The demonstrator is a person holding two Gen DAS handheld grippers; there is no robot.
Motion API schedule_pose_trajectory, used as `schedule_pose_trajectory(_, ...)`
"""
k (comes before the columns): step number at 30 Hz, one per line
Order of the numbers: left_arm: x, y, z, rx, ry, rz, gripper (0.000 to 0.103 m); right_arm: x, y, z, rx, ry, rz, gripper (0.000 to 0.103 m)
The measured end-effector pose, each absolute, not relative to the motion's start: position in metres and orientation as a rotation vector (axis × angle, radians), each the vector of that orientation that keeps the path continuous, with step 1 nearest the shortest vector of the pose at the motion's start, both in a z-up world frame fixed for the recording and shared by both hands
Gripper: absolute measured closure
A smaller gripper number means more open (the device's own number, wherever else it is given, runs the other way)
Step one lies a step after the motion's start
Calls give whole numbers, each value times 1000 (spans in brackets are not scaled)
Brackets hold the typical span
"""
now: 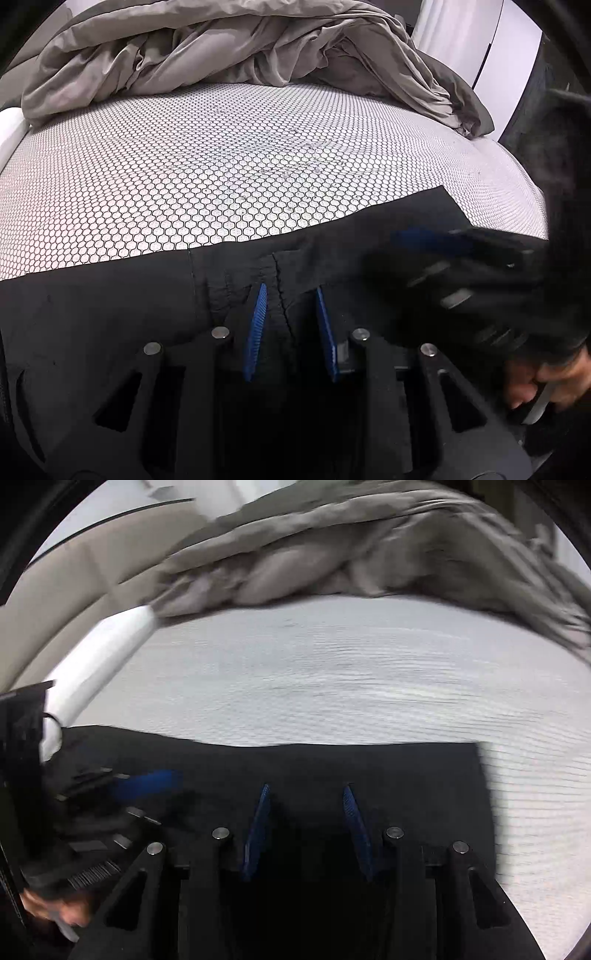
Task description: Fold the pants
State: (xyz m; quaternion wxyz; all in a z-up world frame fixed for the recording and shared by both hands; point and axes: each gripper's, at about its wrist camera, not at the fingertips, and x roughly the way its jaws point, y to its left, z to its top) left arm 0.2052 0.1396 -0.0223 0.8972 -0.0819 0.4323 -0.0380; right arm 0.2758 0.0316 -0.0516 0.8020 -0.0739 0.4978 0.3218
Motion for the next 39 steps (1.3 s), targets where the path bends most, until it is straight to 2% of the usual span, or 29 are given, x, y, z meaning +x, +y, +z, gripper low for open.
schedule_pose_trajectory(2, 205, 140, -23, -171, 899, -88, 77, 278, 45, -67, -247, 1094, 666, 60)
schedule_pose_trajectory(7, 201, 140, -23, -172, 894, -93, 77, 293, 14, -66, -398, 1038, 443, 60)
schedule_pose_trajectory(12, 199, 134, -21, -128, 894, -68, 77, 304, -35, -53, -333, 993, 321, 58)
schedule_pose_trajectory(17, 173, 125, 12, -53, 849, -9, 77, 261, -26, -23, -233, 1005, 561, 58)
schedule_pose_trajectory(18, 163, 121, 20, -49, 822, -45, 75, 254, -24, -24, -234, 1019, 600, 58)
schedule_pose_trajectory(21, 148, 109, 16, -44, 832, -133, 61, 247, -3, -40, -257, 1074, 657, 58)
schedule_pose_trajectory(24, 149, 104, -14, -49, 925, -168, 60, 244, -1, -47, -331, 1069, 637, 58)
schedule_pose_trajectory(26, 145, 107, -18, -65, 899, -184, 59, 247, -18, -47, -426, 1043, 561, 57)
schedule_pose_trajectory(27, 144, 109, -17, -73, 898, -190, 59, 248, -30, -48, -450, 1031, 522, 53)
schedule_pose_trajectory(34, 135, 101, -1, -37, 875, -145, 59, 238, -90, -22, -259, 996, 463, 52)
schedule_pose_trajectory(37, 133, 91, 8, -13, 854, -165, 59, 214, -64, -9, -212, 963, 611, 51)
schedule_pose_trajectory(39, 135, 82, 3, 9, 879, -206, 57, 201, -41, -18, -214, 1006, 688, 51)
